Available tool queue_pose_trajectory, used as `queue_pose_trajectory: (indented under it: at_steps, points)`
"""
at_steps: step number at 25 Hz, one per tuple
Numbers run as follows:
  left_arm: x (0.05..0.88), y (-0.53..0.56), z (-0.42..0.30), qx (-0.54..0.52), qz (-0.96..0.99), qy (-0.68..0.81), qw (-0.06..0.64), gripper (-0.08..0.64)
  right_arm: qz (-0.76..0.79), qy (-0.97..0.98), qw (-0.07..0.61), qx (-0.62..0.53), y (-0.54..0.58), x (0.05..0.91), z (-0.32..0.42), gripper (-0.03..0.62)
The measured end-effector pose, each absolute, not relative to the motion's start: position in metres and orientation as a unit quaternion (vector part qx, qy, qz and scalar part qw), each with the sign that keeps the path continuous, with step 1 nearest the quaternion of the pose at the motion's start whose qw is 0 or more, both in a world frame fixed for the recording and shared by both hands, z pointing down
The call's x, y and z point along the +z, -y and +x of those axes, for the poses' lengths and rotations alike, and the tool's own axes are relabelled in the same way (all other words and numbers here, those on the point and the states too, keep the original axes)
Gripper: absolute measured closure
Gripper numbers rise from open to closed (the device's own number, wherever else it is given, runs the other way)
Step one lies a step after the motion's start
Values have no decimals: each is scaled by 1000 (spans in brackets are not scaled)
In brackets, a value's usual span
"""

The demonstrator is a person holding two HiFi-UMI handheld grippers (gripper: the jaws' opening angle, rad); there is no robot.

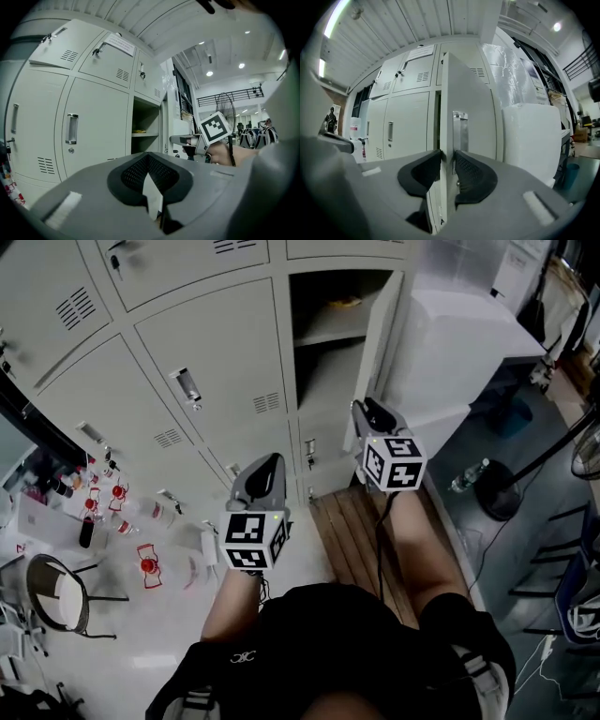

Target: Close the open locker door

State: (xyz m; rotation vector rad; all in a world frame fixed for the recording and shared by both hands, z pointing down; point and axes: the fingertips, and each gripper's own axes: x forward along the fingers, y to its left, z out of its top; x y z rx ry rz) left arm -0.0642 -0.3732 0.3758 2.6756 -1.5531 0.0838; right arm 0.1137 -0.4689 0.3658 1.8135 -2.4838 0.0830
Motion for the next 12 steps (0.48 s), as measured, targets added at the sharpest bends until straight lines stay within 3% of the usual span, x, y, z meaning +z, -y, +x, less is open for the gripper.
queue_pose_trajectory:
  at_steps: [12]
  points:
    - [371,379,-124,20,832,554,21,560,622,780,30,56,515,364,61,489]
